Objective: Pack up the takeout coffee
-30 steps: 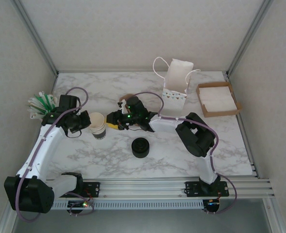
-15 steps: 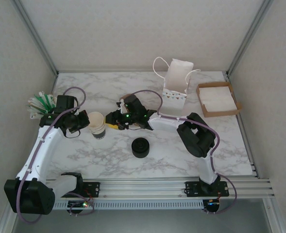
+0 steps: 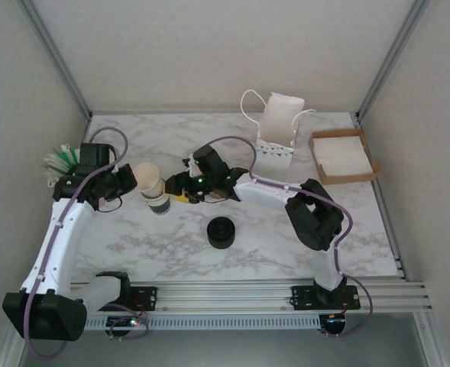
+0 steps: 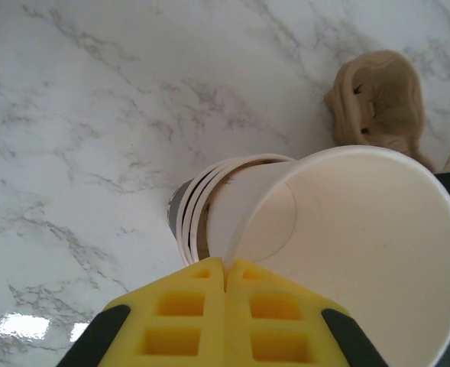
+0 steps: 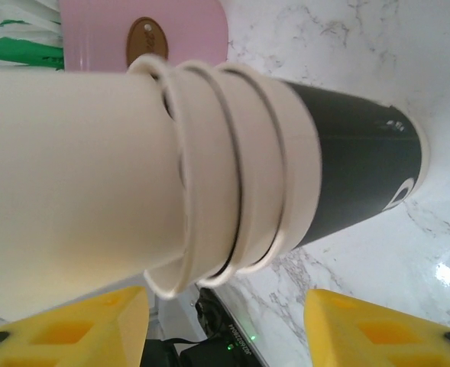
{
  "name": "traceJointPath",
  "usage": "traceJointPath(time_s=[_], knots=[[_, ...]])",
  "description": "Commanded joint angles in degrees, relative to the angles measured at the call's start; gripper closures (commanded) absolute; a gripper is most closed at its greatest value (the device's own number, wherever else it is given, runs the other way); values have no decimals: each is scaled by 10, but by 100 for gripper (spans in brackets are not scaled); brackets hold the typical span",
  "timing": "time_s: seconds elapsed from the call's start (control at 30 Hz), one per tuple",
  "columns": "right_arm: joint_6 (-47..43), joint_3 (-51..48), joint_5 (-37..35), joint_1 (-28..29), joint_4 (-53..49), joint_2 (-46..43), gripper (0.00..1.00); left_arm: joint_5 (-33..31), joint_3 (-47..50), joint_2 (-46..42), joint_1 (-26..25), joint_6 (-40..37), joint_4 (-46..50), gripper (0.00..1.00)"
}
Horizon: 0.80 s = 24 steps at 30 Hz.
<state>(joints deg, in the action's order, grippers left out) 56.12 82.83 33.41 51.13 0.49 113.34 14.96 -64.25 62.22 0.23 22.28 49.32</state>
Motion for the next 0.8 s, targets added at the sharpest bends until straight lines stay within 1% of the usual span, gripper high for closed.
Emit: traceJointPath(time_s=[0.0, 0.2, 0.27, 0.43, 0.5, 0.53, 0.6, 0.7, 0.77], knots=[[-37, 28, -14, 6, -50, -46, 40, -19, -31, -11, 6, 3, 25, 100], [-94, 37, -58, 8, -138, -104, 32, -20, -84, -26, 5, 4, 53, 100], [-117, 36, -79, 8, -172, -130, 28, -18, -110, -32, 3, 5, 65, 100], [-166, 26, -140, 9, -255, -196, 21, -20, -152, -47, -10, 16, 82, 100], [-179, 15, -171, 8, -287, -226, 15, -13, -156, -49, -21, 25, 80, 100], [-187, 8, -190, 9, -302, -241, 10, -12, -159, -50, -29, 31, 79, 100], [-199, -2, -229, 9, -337, -270, 2, -15, -162, -50, -51, 43, 73, 100], [-207, -20, -304, 9, -401, -312, 1, -29, -162, -47, -111, 76, 56, 100], [-205, -37, -360, 9, -438, -346, 1, -48, -163, -42, -171, 102, 42, 100]])
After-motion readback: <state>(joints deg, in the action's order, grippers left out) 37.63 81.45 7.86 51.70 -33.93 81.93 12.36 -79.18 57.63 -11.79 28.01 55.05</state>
